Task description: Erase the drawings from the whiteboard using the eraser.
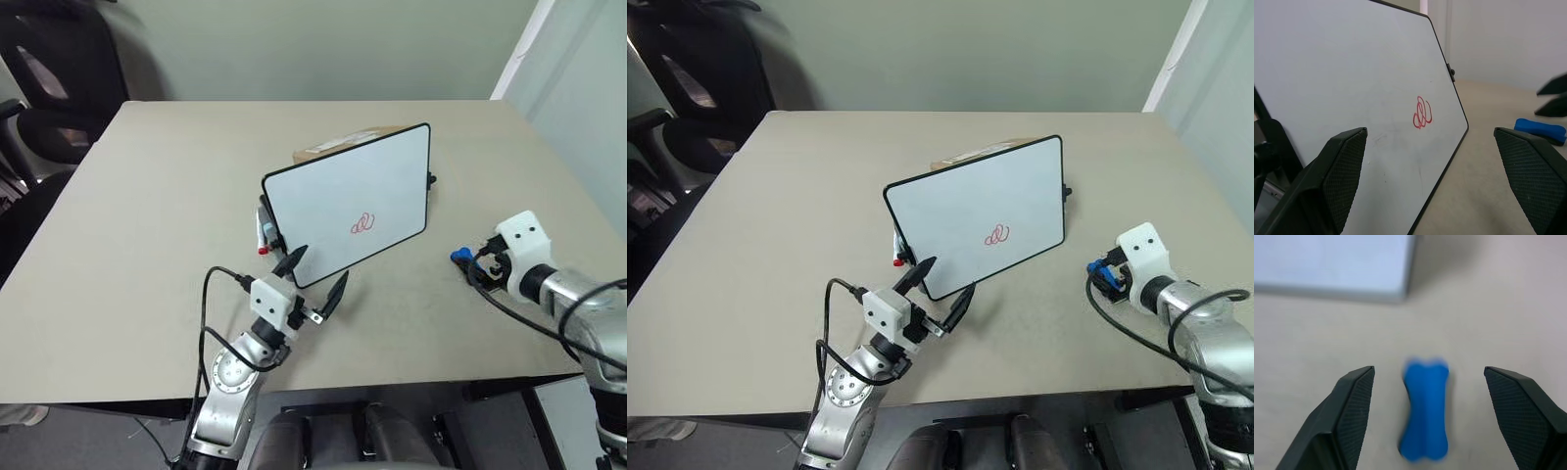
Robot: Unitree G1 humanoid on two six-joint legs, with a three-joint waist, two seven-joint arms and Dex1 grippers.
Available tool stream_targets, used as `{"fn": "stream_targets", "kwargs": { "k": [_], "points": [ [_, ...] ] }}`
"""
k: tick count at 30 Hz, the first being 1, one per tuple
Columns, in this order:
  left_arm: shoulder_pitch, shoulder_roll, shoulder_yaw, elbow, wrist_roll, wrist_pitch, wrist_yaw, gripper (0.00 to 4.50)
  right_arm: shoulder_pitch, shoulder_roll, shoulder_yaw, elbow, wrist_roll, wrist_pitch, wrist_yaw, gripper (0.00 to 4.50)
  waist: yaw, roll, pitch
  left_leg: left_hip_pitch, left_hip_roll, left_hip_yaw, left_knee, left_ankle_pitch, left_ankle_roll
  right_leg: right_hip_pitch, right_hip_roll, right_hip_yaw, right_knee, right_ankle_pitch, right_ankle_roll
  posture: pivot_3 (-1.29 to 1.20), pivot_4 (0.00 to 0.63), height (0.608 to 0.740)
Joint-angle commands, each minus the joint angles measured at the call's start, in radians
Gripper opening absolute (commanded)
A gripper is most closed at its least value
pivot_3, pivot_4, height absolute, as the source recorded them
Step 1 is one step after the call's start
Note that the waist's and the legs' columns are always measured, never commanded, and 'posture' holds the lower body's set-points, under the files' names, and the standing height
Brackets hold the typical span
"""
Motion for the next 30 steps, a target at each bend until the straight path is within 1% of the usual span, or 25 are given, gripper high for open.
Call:
{"fn": "stream_targets", "kwargs": {
  "k": [1, 4, 7, 14, 21, 30],
  "points": [
    [-0.011, -0.005, -0.01, -0.007, 0.006, -0.016, -0.004, 4.5, 0.008, 0.023, -0.035, -0.047, 0.029, -0.068, 0.02, 3.85, -0.002, 0.0, 0.0, 0.0, 0.0, 0.0, 0.0, 0.0, 0.0, 0.0, 0.0, 0.0, 0.0, 0.0, 0.0, 0.0, 0.15, 0.74],
    [-0.012, -0.013, -0.019, -0.009, 0.016, -0.016, 0.002, 4.5, 0.013, 0.047, -0.045, -0.052, 0.058, -0.086, 0.031, 3.85, -0.001, 0.0, 0.0, 0.0, 0.0, 0.0, 0.001, 0.0, 0.0, 0.001, 0.0, 0.0, 0.0, 0.001, 0.001, 0.0, 0.15, 0.74],
    [-0.009, -0.017, -0.005, -0.007, 0.016, -0.022, 0.01, 4.5, 0.013, 0.047, -0.037, -0.021, 0.046, -0.076, 0.021, 3.85, -0.001, 0.0, 0.0, 0.0, 0.0, 0.0, 0.002, 0.0, 0.0, 0.001, 0.0, 0.0, 0.0, 0.002, 0.002, 0.0, 0.15, 0.74],
    [-0.007, -0.018, -0.021, -0.014, 0.007, -0.015, -0.014, 4.5, -0.039, 0.046, -0.043, 0.071, 0.037, 0.069, -0.041, 3.85, -0.001, 0.0, 0.0, 0.0, 0.0, 0.0, 0.002, 0.0, 0.0, 0.001, 0.0, 0.0, 0.0, 0.002, 0.002, 0.0, 0.15, 0.74],
    [0.008, -0.02, -0.023, -0.029, 0.008, -0.013, -0.009, 4.5, -0.059, 0.038, -0.03, 0.125, 0.027, 0.127, -0.053, 3.85, 0.0, 0.0, 0.0, 0.0, 0.0, 0.0, 0.001, 0.0, 0.0, 0.001, 0.0, 0.0, 0.0, 0.001, 0.002, 0.0, 0.15, 0.74],
    [0.025, -0.02, -0.018, -0.046, 0.002, -0.015, 0.0, 4.5, -0.11, 0.016, 0.003, 0.248, -0.008, 0.223, -0.072, 3.85, 0.0, 0.0, 0.0, 0.0, 0.0, 0.0, 0.001, 0.0, 0.0, 0.001, 0.0, 0.0, 0.0, 0.002, 0.002, 0.0, 0.15, 0.74]
  ]
}}
